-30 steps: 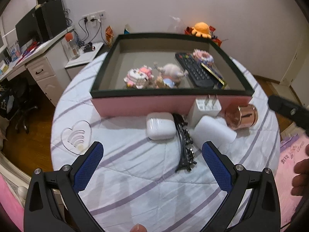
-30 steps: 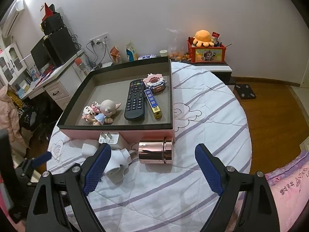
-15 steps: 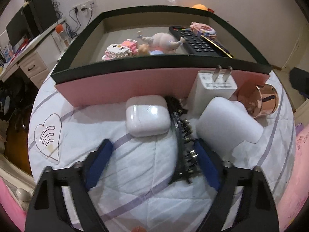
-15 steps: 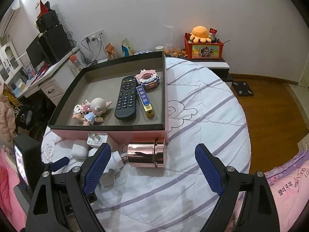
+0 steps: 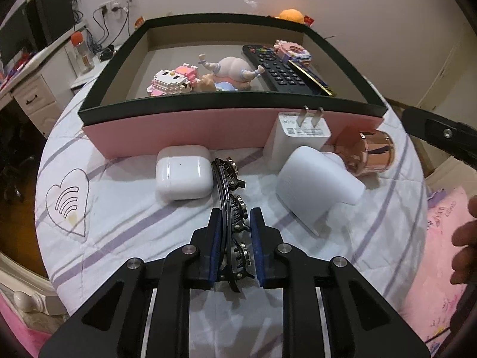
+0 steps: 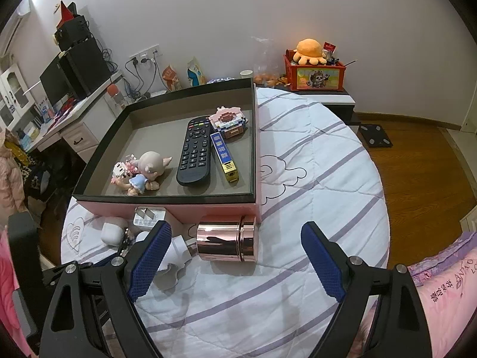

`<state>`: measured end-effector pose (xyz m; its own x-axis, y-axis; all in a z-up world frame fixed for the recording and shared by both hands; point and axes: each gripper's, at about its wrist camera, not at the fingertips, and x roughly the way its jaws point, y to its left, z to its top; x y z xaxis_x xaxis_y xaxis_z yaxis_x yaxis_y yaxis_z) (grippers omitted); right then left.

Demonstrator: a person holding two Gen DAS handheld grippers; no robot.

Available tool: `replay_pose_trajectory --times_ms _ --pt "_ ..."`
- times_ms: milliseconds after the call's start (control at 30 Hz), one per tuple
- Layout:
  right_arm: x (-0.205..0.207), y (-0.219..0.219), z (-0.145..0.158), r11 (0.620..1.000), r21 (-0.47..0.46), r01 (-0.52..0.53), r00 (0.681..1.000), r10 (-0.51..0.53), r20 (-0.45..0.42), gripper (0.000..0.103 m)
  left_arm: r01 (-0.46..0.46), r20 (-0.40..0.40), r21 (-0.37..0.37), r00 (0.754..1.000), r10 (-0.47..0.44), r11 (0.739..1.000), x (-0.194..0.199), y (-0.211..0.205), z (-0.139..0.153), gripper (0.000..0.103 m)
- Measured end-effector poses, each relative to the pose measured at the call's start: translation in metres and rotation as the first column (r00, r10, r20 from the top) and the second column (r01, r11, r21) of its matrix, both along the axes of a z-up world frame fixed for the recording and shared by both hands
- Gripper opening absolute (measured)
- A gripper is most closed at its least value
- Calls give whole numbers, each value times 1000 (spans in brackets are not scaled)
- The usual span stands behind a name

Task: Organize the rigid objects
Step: 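Lower the left gripper onto the black hair clip and grasp it, then carry the hair clip into the tray and open the left gripper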

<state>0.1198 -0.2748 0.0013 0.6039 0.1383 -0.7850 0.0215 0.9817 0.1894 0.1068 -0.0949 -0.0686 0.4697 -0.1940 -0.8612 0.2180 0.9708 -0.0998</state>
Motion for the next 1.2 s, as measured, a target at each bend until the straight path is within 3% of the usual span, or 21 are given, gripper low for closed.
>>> replay_pose_trajectory --times_ms 367,667,867,1200 --pt "1 6 10 1000 -5 -14 1000 14 21 90 -13 92 -62 996 18 998 4 15 49 19" --pt "35 11 14 999 -13 -34 999 34 35 90 -57 180 -51 982 65 997 73 29 80 19" --pt "70 10 16 999 -21 -34 998 35 46 90 -52 177 -27 983 56 998 130 24 76 19" --pt "110 6 4 999 -24 -29 999 29 18 90 -51 85 57 995 46 997 212 14 41 19"
